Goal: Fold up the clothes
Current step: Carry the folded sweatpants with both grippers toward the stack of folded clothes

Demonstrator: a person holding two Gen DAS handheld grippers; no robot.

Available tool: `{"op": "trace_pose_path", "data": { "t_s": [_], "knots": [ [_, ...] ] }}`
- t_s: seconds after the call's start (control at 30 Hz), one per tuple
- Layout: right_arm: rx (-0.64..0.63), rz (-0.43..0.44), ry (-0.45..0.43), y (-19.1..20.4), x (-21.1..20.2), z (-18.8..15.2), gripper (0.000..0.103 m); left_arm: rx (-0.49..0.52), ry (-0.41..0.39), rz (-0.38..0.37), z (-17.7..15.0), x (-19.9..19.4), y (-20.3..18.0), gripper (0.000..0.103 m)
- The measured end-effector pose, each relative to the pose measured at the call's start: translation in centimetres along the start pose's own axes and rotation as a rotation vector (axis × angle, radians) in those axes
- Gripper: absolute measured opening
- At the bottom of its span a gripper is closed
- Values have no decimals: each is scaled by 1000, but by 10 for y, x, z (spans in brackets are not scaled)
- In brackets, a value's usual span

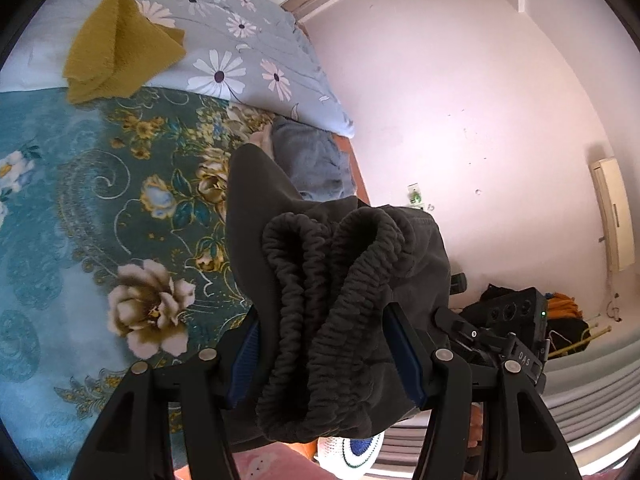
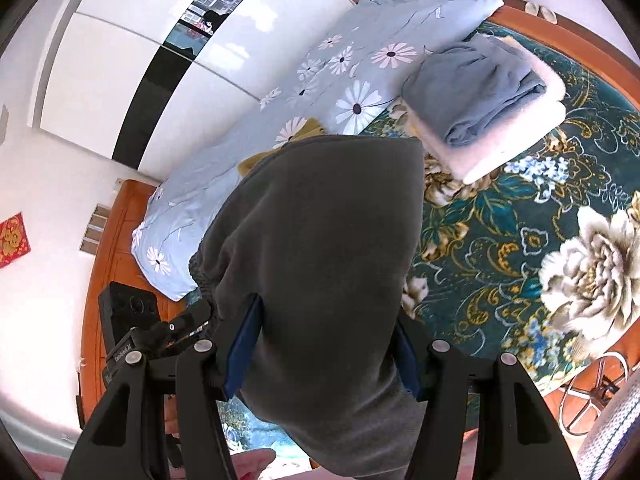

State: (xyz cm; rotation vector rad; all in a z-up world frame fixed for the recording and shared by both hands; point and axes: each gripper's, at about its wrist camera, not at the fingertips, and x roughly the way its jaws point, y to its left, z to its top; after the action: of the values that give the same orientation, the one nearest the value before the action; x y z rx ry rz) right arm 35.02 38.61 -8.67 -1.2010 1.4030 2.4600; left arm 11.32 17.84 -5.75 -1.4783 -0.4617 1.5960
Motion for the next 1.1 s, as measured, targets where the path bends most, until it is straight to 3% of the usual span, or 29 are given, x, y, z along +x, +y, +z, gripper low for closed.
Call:
{"op": "trace_pose_path", "data": {
  "t_s": [0.27, 0.43, 0.63, 0.8, 1.1],
  "knots": [
    [2, 58, 87, -73, 19, 71, 62, -50, -25, 109, 30, 80, -23, 62],
    [0, 109, 113, -116, 13, 148, 62, -69, -7, 169, 56, 143, -58, 62],
    [-35, 135, 111, -158, -1, 229, 62, -135, -18, 182, 101, 208, -78, 62],
    [9, 141, 129, -199, 13, 286, 62, -130, -8, 234, 146, 257, -84, 62],
    [13, 148, 143, -233, 55, 381, 62, -186, 1, 279, 210, 323, -70, 62]
  ]
}}
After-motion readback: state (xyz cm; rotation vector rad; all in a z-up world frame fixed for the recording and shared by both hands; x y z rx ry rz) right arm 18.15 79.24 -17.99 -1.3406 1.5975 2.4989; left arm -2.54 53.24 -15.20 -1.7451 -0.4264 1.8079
